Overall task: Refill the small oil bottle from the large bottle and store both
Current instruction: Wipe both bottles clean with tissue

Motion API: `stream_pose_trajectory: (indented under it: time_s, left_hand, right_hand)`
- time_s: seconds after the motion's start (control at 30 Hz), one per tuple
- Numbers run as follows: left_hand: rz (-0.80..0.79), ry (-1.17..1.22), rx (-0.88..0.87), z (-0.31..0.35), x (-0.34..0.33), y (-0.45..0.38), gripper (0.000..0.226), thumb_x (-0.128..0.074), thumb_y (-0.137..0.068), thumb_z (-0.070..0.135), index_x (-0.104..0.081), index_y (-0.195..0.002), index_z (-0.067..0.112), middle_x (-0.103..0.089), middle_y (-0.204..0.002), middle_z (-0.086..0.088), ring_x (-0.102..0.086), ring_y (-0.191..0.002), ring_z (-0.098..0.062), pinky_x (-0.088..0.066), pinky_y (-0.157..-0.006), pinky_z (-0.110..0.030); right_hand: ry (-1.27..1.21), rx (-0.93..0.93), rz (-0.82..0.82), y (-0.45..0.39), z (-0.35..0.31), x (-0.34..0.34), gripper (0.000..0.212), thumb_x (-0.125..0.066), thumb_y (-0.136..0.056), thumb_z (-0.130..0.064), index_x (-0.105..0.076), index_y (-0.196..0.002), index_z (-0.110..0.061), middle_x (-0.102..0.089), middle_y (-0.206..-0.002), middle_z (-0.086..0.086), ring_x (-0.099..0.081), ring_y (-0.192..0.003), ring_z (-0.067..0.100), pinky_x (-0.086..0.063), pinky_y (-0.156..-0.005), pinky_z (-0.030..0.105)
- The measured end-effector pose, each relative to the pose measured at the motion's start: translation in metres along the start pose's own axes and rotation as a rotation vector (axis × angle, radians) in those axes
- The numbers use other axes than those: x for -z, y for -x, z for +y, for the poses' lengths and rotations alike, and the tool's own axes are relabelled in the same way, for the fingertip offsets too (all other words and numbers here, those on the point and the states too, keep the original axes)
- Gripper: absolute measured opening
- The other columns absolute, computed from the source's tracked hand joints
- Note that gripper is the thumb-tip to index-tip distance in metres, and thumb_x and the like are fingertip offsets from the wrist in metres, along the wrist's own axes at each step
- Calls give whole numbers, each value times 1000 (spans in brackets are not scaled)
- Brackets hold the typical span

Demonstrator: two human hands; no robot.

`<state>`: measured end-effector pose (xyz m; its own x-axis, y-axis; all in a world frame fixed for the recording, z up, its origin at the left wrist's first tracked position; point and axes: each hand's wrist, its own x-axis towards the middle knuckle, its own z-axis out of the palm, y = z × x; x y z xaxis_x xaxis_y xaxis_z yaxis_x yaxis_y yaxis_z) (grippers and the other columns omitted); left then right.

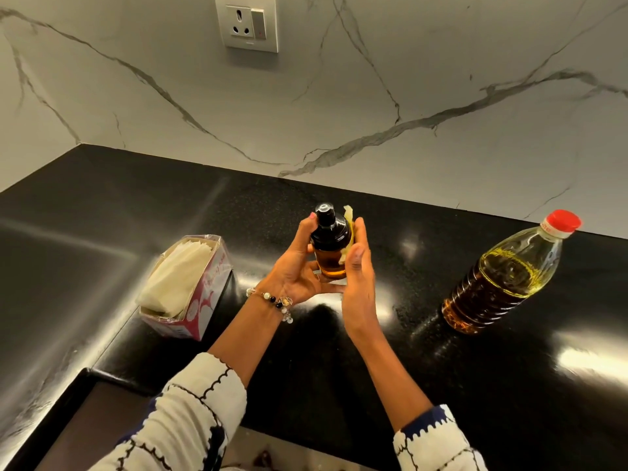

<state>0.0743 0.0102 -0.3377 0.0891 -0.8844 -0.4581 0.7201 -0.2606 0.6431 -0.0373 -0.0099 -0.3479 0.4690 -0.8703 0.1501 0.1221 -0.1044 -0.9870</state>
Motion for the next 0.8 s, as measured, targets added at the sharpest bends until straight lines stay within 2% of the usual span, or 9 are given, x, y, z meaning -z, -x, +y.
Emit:
stream_pose_trajectory:
  time_s: [0.1,0.17,0.2,0.27,0.37,0.47,0.53,0.67,0.8]
  left_hand:
    - [-31,-2,-5,-2,2,1,96,-76,-57,64,-54,-132,8,-60,-127,-22,-64,-108,-36,-57,-74,-49]
    - [-40,-28,9,-4,6,0,108,-83,-45,64,-53,-133,10,-57,-130,-23,-62,-112,-40,-54,-81,-55]
    - [-42,-34,20,-5,8,0,108,-84,-45,65,-52,-133,12,-55,-132,-24,-59,-114,-44,-52,-85,-59]
    - [-67,-19,53,-5,10,3,94,-76,-55,68,-54,-131,15,-54,-132,-25,-56,-116,-48,-49,-88,-63]
    - [-97,35,103,-4,13,7,83,-59,-68,72,-59,-127,12,-57,-130,-25,-55,-119,-46,-47,-93,-62]
    - [-55,155,137,-3,20,4,109,-77,-54,69,-43,-140,12,-52,-135,-27,-53,-120,-48,-48,-92,-61]
    - [2,228,142,-2,23,2,115,-83,-50,65,-35,-144,18,-49,-137,-29,-54,-117,-52,-48,-90,-63]
    - [101,165,69,-5,18,2,79,-66,-69,65,-46,-128,17,-59,-121,-30,-62,-105,-47,-53,-87,-56]
    - [174,21,-12,-12,13,4,52,-59,-81,59,-50,-117,23,-62,-115,-26,-63,-106,-39,-49,-96,-49]
  right_hand:
    - [-22,29,-45,-15,-11,6,93,-29,-72,-87,-36,-145,-30,-45,-142,-9,-45,-128,2,-39,-105,25]
    - [-43,-47,-103,-24,-17,14,96,-26,-67,-91,-53,-133,-27,-60,-128,-6,-57,-116,2,-47,-95,20]
    - [-43,-107,-130,-27,-19,17,96,-23,-64,-92,-61,-124,-27,-66,-119,-3,-61,-110,5,-48,-95,22]
    - [-36,-249,-172,-31,-15,23,93,-16,-65,-90,-69,-109,-27,-72,-107,1,-65,-106,15,-44,-104,41]
    - [-30,-378,-264,-35,1,29,103,-9,-65,-91,-71,-107,-21,-72,-103,10,-65,-107,27,-36,-107,54]
    - [-151,-463,-267,-33,17,31,115,-12,-62,-94,-65,-116,-7,-68,-111,20,-61,-112,32,-35,-108,55]
    - [-252,-495,-230,-30,25,30,111,-14,-69,-89,-59,-122,-2,-65,-116,22,-59,-115,33,-34,-109,55]
    - [-447,-567,-65,-20,31,23,92,-20,-82,-75,-54,-127,-3,-66,-117,18,-59,-116,28,-36,-109,46]
    - [-508,-687,132,-13,27,19,64,-33,-97,-53,-57,-121,0,-67,-114,18,-61,-112,28,-42,-104,42]
